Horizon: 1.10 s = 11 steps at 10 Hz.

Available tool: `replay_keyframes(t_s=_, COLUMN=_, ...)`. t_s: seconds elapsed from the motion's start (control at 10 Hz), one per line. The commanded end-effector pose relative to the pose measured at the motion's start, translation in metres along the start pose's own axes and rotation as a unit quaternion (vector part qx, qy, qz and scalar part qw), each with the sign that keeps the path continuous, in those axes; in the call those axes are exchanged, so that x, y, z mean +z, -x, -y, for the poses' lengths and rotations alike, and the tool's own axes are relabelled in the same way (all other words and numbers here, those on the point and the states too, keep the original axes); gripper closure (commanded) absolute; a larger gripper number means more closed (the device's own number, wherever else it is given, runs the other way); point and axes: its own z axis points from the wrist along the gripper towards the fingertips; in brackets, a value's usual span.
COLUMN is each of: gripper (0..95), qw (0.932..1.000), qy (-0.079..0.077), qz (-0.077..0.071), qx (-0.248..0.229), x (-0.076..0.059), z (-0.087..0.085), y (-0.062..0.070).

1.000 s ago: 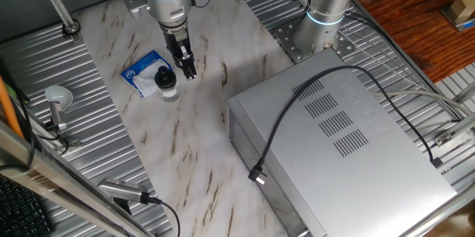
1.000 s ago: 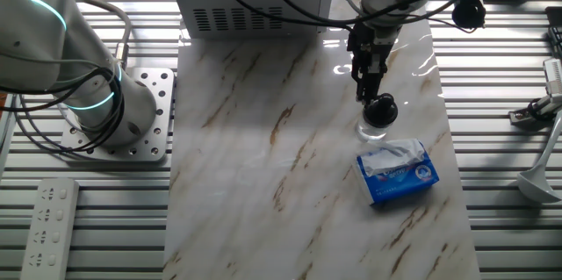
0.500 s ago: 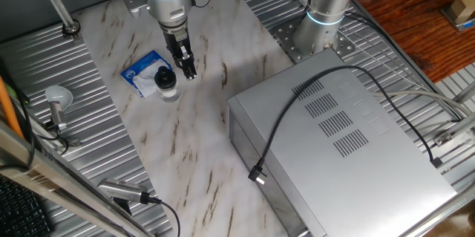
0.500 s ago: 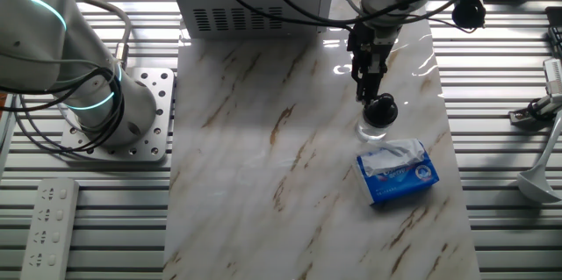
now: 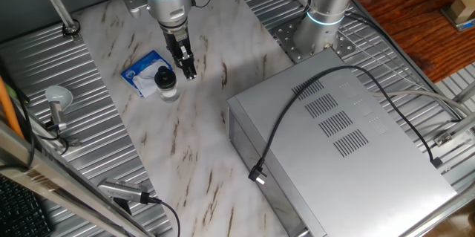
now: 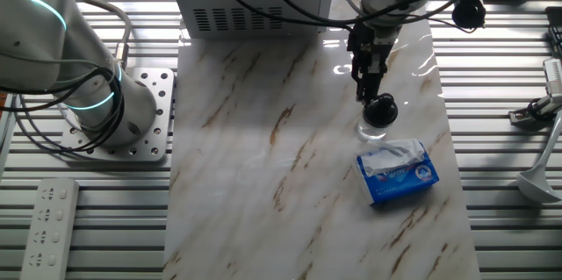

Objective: Unscrew the lid from the jar

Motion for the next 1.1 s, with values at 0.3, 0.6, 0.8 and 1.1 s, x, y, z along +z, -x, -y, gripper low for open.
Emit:
replay_keyframes(t_s=0.3, gripper=95.0, qw=0.9838, qy=0.006, qz=0.013, qx=-0.179, x=-0.0001, z=0.0000, y=-0.0002)
replay_keyframes(t_s=0.6, gripper=95.0, qw=0.9838, qy=0.005, qz=0.013, qx=-0.179, x=-0.0001, z=0.0000, y=-0.0002)
replay_keyframes(t_s=0.8, gripper=95.0, qw=0.9839, qy=0.005, qz=0.013, qx=-0.178, x=-0.0001, z=0.0000, y=-0.0002)
replay_keyframes(t_s=1.1, gripper=95.0, qw=0.9841, qy=0.006, qz=0.011, qx=-0.177, x=-0.0001, z=0.0000, y=-0.0002)
